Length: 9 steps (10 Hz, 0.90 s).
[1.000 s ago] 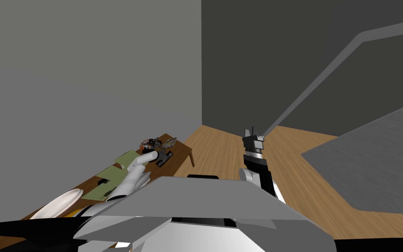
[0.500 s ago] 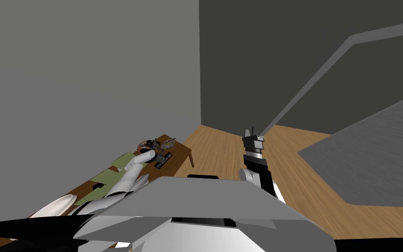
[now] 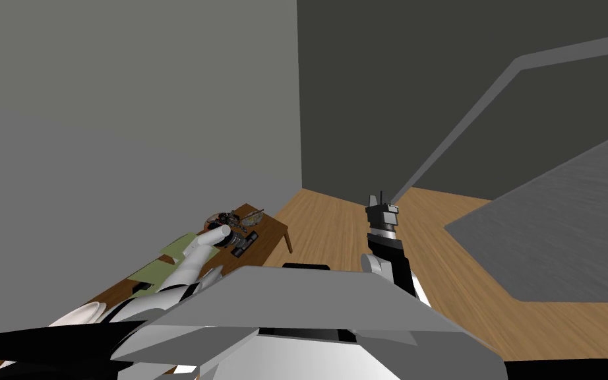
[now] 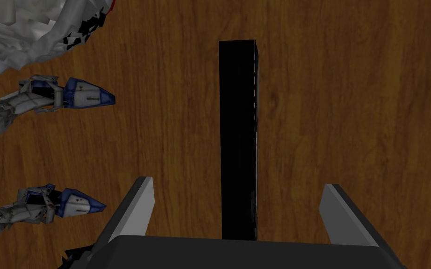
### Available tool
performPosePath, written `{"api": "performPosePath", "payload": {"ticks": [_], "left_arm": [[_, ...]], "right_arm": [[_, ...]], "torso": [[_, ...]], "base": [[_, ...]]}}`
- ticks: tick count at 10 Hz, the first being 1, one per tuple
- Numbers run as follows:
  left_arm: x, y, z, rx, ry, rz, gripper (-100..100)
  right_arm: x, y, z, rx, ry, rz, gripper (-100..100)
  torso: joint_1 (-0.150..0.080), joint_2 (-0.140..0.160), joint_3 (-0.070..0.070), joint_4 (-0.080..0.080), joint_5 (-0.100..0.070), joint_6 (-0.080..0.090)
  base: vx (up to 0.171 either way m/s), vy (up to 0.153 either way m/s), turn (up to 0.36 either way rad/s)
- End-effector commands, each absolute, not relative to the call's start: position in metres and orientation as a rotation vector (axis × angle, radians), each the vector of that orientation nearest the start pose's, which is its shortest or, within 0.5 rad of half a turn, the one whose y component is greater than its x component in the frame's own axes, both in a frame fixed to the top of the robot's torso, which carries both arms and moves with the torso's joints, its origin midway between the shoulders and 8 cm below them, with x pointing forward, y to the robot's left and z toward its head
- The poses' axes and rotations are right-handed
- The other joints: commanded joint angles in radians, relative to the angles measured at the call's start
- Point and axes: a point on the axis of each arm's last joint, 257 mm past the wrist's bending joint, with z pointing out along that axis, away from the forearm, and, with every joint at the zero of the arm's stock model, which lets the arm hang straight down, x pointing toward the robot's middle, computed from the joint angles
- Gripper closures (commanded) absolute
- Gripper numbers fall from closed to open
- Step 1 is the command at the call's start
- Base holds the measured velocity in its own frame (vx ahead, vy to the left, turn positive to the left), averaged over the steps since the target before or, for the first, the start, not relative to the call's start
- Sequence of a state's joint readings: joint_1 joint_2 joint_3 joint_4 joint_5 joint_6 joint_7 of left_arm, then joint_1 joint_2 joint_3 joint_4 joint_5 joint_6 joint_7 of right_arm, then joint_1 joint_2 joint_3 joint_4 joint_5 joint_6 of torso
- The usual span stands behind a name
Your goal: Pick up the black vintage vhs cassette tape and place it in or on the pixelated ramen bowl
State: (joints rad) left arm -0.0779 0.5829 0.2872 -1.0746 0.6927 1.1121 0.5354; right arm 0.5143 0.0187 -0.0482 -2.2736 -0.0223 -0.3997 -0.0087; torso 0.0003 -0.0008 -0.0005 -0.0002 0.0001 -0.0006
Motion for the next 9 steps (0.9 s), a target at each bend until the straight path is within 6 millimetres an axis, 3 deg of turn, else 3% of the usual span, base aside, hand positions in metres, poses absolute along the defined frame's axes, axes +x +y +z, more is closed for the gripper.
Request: {"api": "performPosePath", "payload": {"ticks": [1, 5, 6, 7, 9], "left_arm": [[0.325, 0.506, -0.467, -3.002, 0.731, -0.387, -100], [0.316, 0.508, -0.465, -3.059, 0.691, -0.345, -100], [0.315, 0.508, -0.465, -3.063, 0.689, -0.342, 0], [0.313, 0.502, -0.477, -3.063, 0.69, -0.343, -100], [0.31, 0.495, -0.489, -3.063, 0.692, -0.342, -100]], "right_arm": [[0.355, -0.306, -0.002, 0.78, 0.655, 1.242, 0], [0.355, -0.306, -0.002, 0.78, 0.655, 1.242, 0], [0.355, -0.306, -0.002, 0.78, 0.655, 1.242, 0], [0.355, -0.306, -0.002, 0.78, 0.655, 1.242, 0], [0.355, -0.306, -0.002, 0.78, 0.655, 1.242, 0]], "torso": [[0.0, 0.0, 0.0, 0.0, 0.0, 0.0], [0.0, 0.0, 0.0, 0.0, 0.0, 0.0], [-0.001, 0.0, 0.0, 0.0, 0.0, 0.0], [-0.001, 0.001, 0.0, 0.0, 0.0, 0.0], [0.001, -0.001, -0.001, 0.0, 0.0, 0.0]], "base": [[0.015, 0.012, -0.06], [0.01, 0.008, -0.026], [0.0, 0.0, 0.0], [0.024, 0.025, 0.006], [0.033, 0.028, -0.001]]}}
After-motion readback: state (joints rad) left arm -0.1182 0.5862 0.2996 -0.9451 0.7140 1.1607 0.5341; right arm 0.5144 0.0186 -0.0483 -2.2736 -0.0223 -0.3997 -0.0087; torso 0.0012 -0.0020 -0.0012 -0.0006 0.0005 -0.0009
